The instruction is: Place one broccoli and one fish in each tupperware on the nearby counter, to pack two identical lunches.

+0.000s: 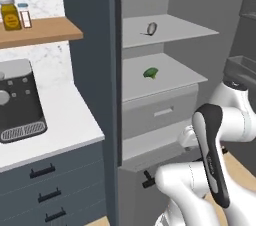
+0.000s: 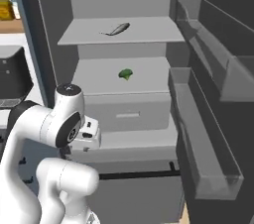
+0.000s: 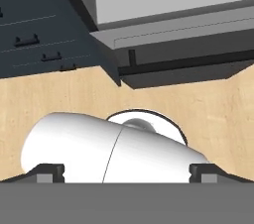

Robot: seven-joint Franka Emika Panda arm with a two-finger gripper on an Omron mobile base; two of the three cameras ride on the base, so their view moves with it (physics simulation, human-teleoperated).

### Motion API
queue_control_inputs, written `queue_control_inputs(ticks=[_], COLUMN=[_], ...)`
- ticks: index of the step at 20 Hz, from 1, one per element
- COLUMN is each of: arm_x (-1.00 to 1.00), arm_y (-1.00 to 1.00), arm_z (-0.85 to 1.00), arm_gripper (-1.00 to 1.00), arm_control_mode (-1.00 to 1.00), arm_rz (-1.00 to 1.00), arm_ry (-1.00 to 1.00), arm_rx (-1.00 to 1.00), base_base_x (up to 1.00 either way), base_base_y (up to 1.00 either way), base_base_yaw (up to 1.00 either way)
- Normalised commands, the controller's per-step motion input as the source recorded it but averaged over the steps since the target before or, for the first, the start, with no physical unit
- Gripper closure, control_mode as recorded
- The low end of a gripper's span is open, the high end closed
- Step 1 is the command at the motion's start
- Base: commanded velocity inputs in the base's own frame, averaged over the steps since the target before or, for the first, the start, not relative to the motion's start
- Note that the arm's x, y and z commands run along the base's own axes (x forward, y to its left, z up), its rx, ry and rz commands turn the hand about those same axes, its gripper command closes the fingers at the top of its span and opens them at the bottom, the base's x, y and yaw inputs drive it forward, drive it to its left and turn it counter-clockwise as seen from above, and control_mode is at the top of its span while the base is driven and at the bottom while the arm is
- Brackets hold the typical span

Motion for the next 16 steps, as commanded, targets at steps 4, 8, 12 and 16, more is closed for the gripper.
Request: queue_control_inputs(ticks=[4,8,12,16], arm_x=[0.00,0.00,0.00,0.00], arm_y=[0.00,0.00,0.00,0.00], arm_z=[0.00,0.00,0.00,0.00], arm_gripper=[-1.00,-1.00,-1.00,-1.00], arm_control_mode=[1.00,1.00,1.00,1.00], arm_rz=[0.00,0.00,0.00,0.00], arm_ry=[0.00,0.00,0.00,0.00], arm_rx=[0.00,0.00,0.00,0.00], base_base_x=[0.16,0.72,0.29,0.23], base_base_y=[-0.37,-0.39,-0.19,0.00], base_base_yaw=[0.07,0.08,0.09,0.00])
